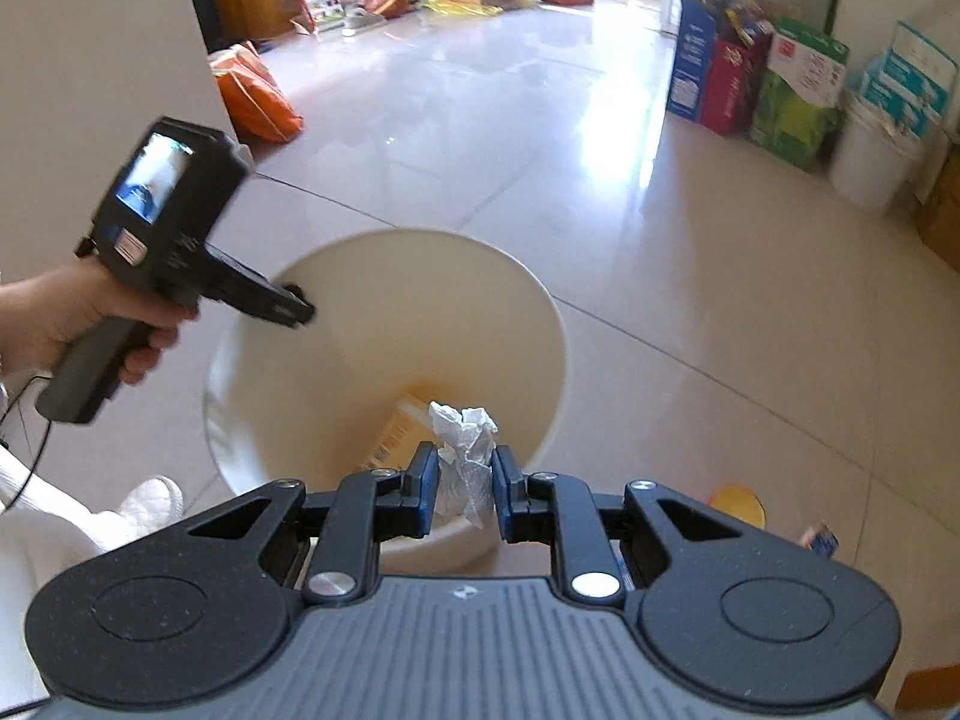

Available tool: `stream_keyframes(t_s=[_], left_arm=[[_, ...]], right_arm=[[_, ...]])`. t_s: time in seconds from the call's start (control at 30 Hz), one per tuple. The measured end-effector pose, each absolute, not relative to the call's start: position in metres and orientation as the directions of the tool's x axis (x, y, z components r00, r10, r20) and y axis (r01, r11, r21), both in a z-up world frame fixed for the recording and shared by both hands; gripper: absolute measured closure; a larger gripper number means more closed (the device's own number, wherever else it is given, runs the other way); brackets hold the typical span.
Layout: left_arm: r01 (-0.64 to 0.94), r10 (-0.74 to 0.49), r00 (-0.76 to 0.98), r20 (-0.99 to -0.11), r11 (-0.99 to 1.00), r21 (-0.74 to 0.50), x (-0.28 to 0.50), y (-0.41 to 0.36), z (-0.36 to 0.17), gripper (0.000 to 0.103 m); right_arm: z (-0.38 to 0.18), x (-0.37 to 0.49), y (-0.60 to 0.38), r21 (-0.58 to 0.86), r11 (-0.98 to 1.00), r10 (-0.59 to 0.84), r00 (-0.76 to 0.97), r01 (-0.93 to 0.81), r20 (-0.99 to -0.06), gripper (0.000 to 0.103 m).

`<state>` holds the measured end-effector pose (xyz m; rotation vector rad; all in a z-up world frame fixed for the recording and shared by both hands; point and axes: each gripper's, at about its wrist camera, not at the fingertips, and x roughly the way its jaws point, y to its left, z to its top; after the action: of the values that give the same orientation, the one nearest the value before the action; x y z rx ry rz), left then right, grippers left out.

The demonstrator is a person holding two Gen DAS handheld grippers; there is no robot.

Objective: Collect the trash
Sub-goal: 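Carry the tissue over the bin and release it with the right tool, then move the open right tool back down to the trash pile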

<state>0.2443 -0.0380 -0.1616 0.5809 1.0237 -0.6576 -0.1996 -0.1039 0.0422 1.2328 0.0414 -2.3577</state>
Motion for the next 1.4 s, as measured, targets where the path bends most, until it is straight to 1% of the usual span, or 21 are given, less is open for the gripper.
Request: stream_keyframes(t_s=[0.03, 0.07, 0.1, 0.13, 0.17, 0.2, 0.23, 0.3, 0.37, 0.63, 0.9, 1.07, 1.23, 1.4], left_arm=[[0.731, -0.221, 0.365, -0.905, 0.67, 0.131, 0.244, -0.038, -0.161, 0.092], [0.73, -0.221, 0.363, -0.905, 0.671, 0.129, 0.245, -0.039, -0.161, 0.092], [0.729, -0.221, 0.363, -0.905, 0.672, 0.128, 0.244, -0.039, -0.161, 0.092], [0.729, -0.221, 0.362, -0.905, 0.672, 0.127, 0.244, -0.039, -0.161, 0.092], [0.729, -0.221, 0.361, -0.906, 0.673, 0.126, 0.245, -0.039, -0.161, 0.092], [0.729, -0.222, 0.361, -0.906, 0.673, 0.126, 0.245, -0.039, -0.161, 0.092], [0.73, -0.222, 0.361, -0.906, 0.672, 0.126, 0.245, -0.039, -0.161, 0.092], [0.729, -0.221, 0.362, -0.906, 0.673, 0.127, 0.245, -0.039, -0.161, 0.092], [0.728, -0.221, 0.362, -0.906, 0.674, 0.127, 0.245, -0.038, -0.161, 0.092], [0.73, -0.22, 0.363, -0.905, 0.671, 0.129, 0.245, -0.038, -0.162, 0.092], [0.731, -0.22, 0.363, -0.905, 0.67, 0.131, 0.245, -0.038, -0.162, 0.092], [0.73, -0.218, 0.365, -0.905, 0.67, 0.132, 0.244, -0.039, -0.162, 0.092], [0.732, -0.217, 0.367, -0.904, 0.668, 0.137, 0.243, -0.039, -0.162, 0.092], [0.732, -0.215, 0.37, -0.904, 0.666, 0.141, 0.243, -0.04, -0.162, 0.092]], right_arm=[[0.045, -0.199, -0.107, 0.191, -0.884, -0.402, -0.483, 0.428, -0.778, 0.078], [0.047, -0.2, -0.11, 0.197, -0.883, -0.407, -0.486, 0.426, -0.773, 0.067], [0.048, -0.201, -0.112, 0.202, -0.882, -0.411, -0.487, 0.425, -0.771, 0.042], [0.052, -0.2, -0.114, 0.197, -0.885, -0.407, -0.496, 0.422, -0.767, 0.03], [0.055, -0.198, -0.115, 0.187, -0.887, -0.404, -0.515, 0.422, -0.756, 0.016], [0.057, -0.196, -0.115, 0.171, -0.887, -0.402, -0.536, 0.428, -0.743, 0.011], [0.058, -0.194, -0.116, 0.159, -0.888, -0.397, -0.545, 0.431, -0.739, 0.01], [0.058, -0.192, -0.115, 0.141, -0.893, -0.384, -0.558, 0.428, -0.735, 0.004], [0.056, -0.192, -0.11, 0.131, -0.899, -0.371, -0.566, 0.419, -0.736, 0.001], [0.037, -0.191, -0.092, 0.134, -0.929, -0.32, -0.566, 0.345, -0.76, 0.001], [-0.001, -0.185, -0.069, 0.164, -0.956, -0.275, -0.547, 0.244, -0.791, 0.0], [-0.045, -0.176, -0.053, 0.179, -0.969, -0.244, -0.543, 0.171, -0.803, 0.0], [-0.109, -0.169, -0.041, 0.168, -0.982, -0.19, -0.517, 0.089, -0.835, 0.0], [-0.17, -0.166, -0.029, 0.17, -0.985, -0.135, -0.465, -0.033, -0.875, 0.0]])
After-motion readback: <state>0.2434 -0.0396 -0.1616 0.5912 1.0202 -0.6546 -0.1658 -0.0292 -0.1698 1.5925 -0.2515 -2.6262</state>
